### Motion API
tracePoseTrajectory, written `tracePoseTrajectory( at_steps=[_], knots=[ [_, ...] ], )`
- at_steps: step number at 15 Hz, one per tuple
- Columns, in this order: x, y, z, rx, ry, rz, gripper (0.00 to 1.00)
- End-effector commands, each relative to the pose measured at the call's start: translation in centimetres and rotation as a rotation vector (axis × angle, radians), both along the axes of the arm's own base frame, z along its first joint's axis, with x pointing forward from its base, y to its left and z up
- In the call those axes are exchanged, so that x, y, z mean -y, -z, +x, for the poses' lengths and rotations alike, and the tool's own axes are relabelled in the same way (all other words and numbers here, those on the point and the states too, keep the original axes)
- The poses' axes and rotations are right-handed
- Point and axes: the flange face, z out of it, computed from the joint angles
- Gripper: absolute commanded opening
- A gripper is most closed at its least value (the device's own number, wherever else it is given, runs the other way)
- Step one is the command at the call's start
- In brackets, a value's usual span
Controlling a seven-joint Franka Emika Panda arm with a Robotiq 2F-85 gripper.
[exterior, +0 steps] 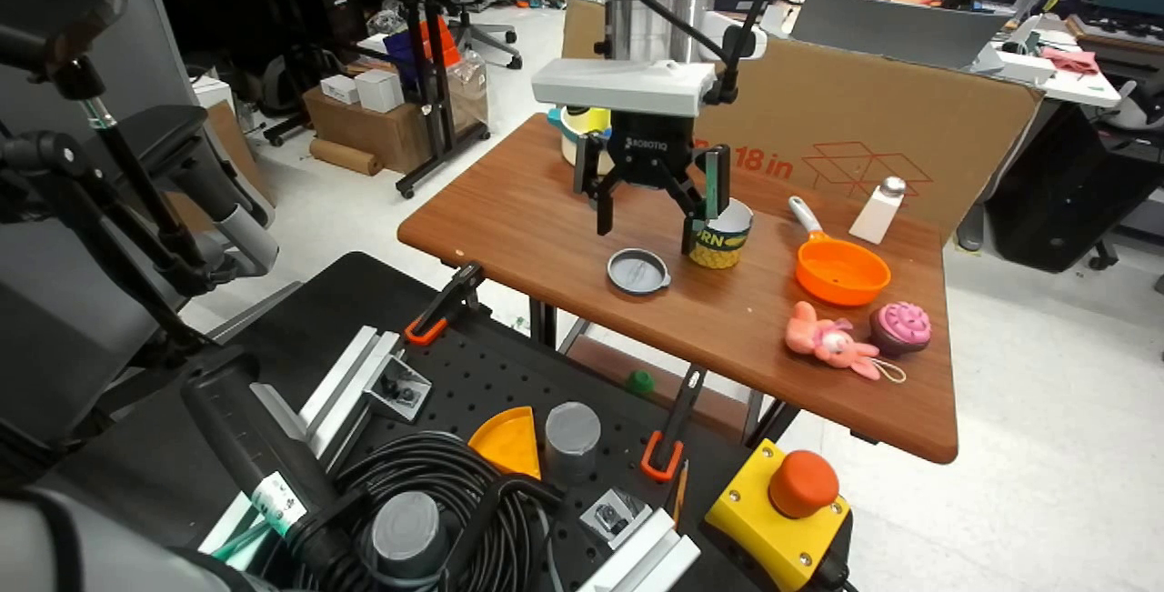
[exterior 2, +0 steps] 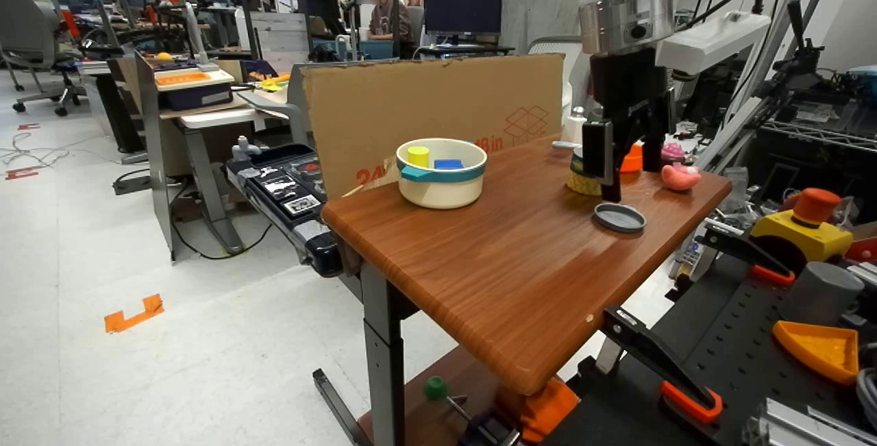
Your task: Pick up the lid from the table and put it on the bottle, then pick up the plush toys and put them on the pan
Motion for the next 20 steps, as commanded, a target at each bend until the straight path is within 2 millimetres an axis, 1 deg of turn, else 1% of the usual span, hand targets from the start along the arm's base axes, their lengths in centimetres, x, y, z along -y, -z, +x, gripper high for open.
tracePoseTrajectory(
  at_steps=[1, 2, 5, 10, 20],
  knots=[
    [0.0, 0.0, 0.0, -0.001, 0.0, 0.0, 1.0],
    [0.0, 0.0, 0.0, -0.001, 0.0, 0.0, 1.0],
    [0.0, 0.9, 0.6, -0.001, -0.005, -0.008, 1.0],
    [-0.2, 2.0, 1.0, -0.006, -0.031, -0.005, 1.0],
    [-0.5, 2.4, 1.1, 0.036, -0.144, -0.039, 1.0]
  ],
)
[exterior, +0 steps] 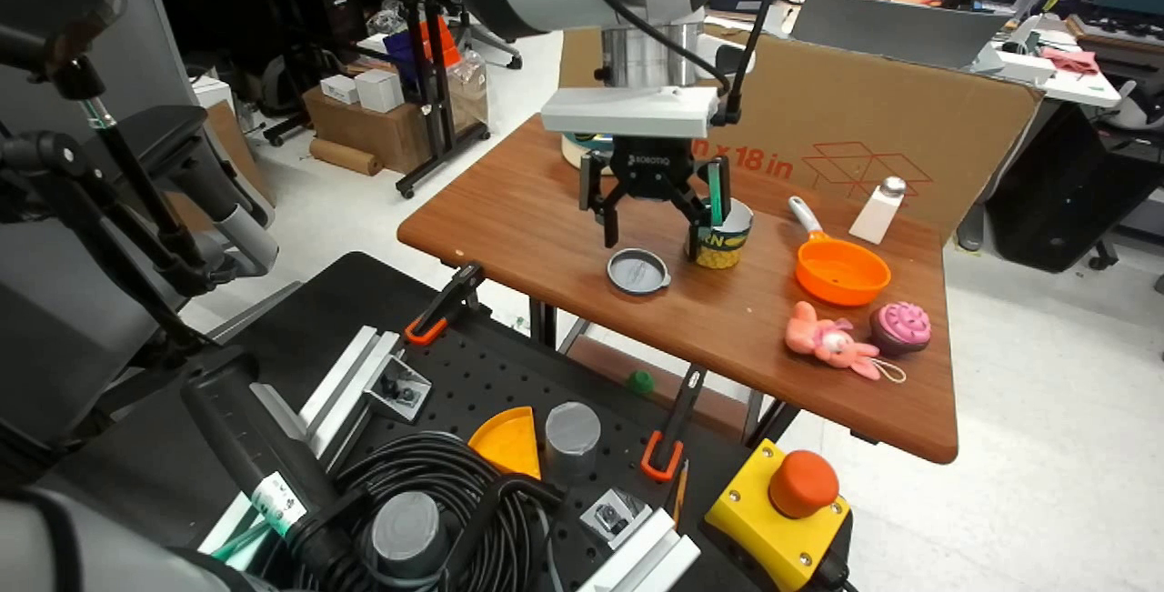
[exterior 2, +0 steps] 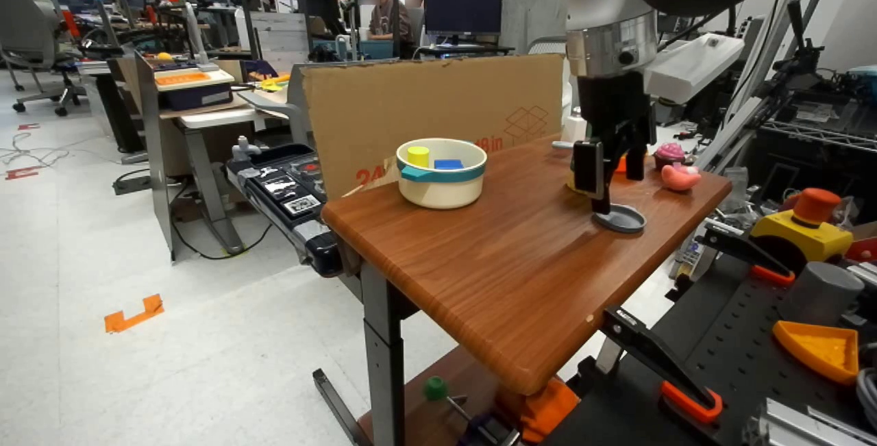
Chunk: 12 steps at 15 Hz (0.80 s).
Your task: Pick up the lid from the table and put it on the bottle, then pick up the plush toys and put them on the pan
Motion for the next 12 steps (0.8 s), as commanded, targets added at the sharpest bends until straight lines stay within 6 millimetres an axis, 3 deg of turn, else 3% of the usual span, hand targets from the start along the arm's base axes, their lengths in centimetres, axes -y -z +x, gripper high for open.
tracePoseTrajectory(
  at_steps=[1, 12],
  knots=[
    [-0.2, 0.2, 0.2, 0.022, -0.051, -0.01, 1.0],
    [-0.8, 1.3, -0.4, 0.064, 0.015, -0.006, 1.0]
  ],
)
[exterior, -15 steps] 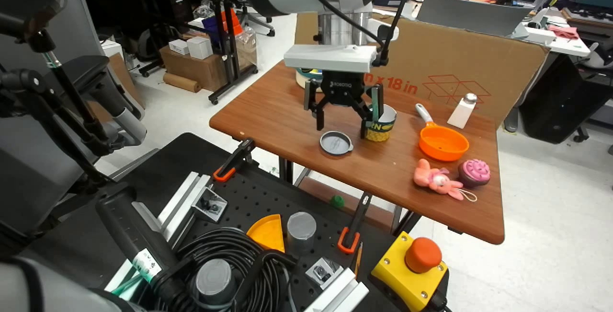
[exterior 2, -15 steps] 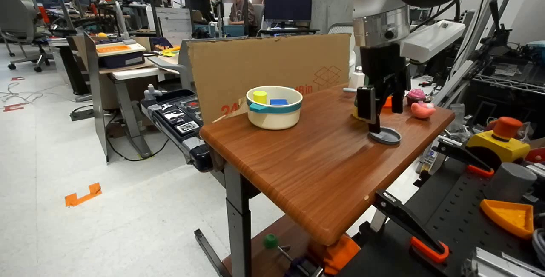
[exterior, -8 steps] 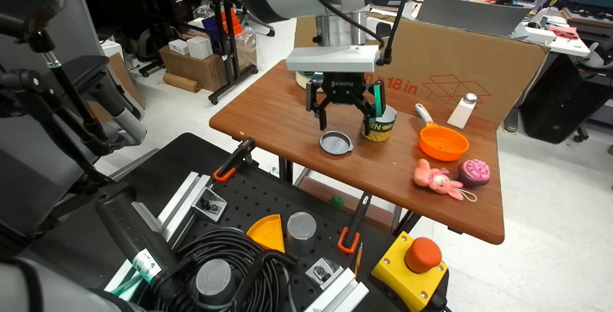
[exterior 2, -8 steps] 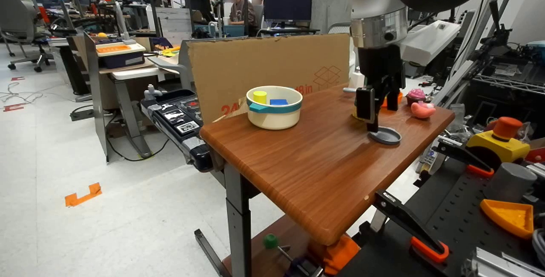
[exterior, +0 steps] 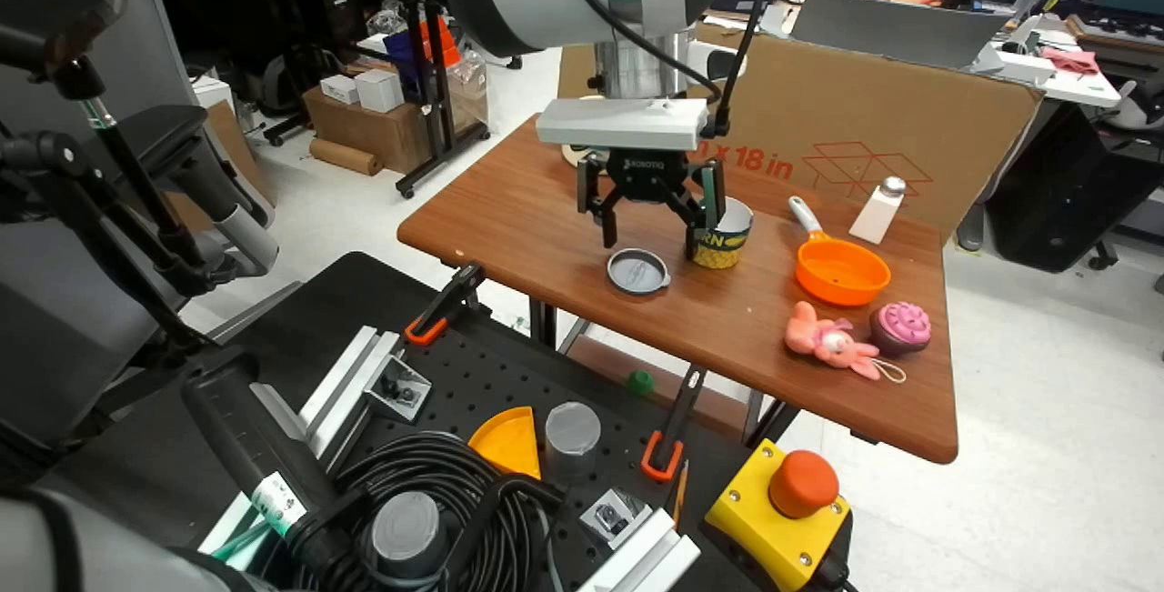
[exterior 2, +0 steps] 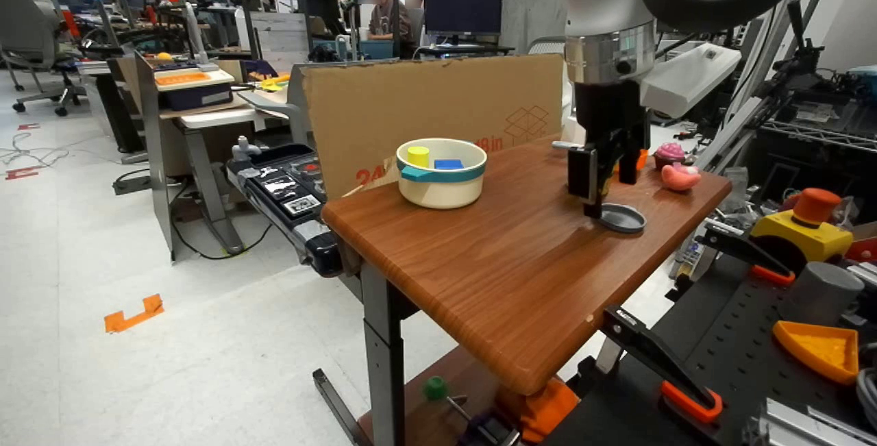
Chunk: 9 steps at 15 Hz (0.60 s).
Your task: Pick up the lid from the table and put it on the bottle, then pick up the plush toys and put them on the pan
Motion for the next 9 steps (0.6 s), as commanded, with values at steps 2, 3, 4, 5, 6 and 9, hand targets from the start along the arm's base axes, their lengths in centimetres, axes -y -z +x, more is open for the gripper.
tracePoseTrajectory(
  at_steps=[2, 3, 4, 5, 6, 9],
  knots=[
    [-0.29, 1.03, -0.5, 0.004, 0.029, -0.01, 1.0],
    [-0.33, 1.18, -0.6, 0.001, 0.031, -0.012, 1.0],
    [-0.38, 1.35, -0.73, -0.004, 0.031, -0.014, 1.0],
    [-0.41, 1.51, -0.85, -0.007, 0.032, -0.015, 1.0],
    [-0.45, 1.62, -0.96, -0.011, 0.03, -0.016, 1.0],
    [-0.63, 1.52, -1.02, 0.015, 0.029, -0.018, 1.0]
  ],
)
